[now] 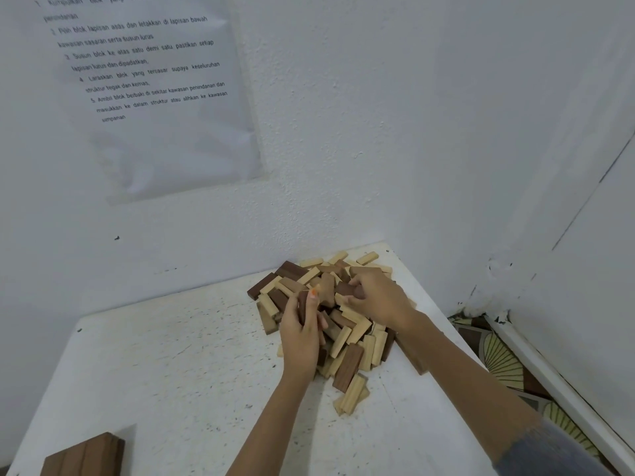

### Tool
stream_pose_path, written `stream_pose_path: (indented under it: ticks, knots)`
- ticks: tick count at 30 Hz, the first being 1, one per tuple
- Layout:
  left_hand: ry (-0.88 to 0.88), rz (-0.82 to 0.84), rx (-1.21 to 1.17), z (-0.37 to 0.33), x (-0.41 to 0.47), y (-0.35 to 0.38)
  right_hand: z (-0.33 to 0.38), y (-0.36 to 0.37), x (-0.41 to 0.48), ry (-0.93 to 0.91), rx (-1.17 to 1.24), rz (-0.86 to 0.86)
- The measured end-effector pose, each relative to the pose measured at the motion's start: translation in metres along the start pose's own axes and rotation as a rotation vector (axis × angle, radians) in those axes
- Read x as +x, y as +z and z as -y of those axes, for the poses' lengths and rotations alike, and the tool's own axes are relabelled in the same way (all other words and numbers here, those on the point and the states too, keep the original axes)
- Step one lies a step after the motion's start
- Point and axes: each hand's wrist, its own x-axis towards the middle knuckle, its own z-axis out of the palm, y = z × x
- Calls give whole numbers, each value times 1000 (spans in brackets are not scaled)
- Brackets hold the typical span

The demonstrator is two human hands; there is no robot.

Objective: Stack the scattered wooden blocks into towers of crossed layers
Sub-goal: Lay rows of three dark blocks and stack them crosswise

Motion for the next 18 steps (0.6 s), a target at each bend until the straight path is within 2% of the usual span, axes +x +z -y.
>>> stream_pose_path:
  ticks: [2,7,12,15,18]
  knots:
    - [15,-21,-10,-2,-6,-3,2,1,-5,11,54,-75]
    - [49,-68,3,-7,-18,-13,9,7,-15,-13,67,-103]
    - [57,-154,40,-9,-29,-29,29,12,-38,-70,454,-205]
    - [21,-192,41,-6,-39,-39,45,18,-58,-74,598,-254]
    - [-11,-185,38,-3,-57,-49,62,29,-80,-53,790,-176]
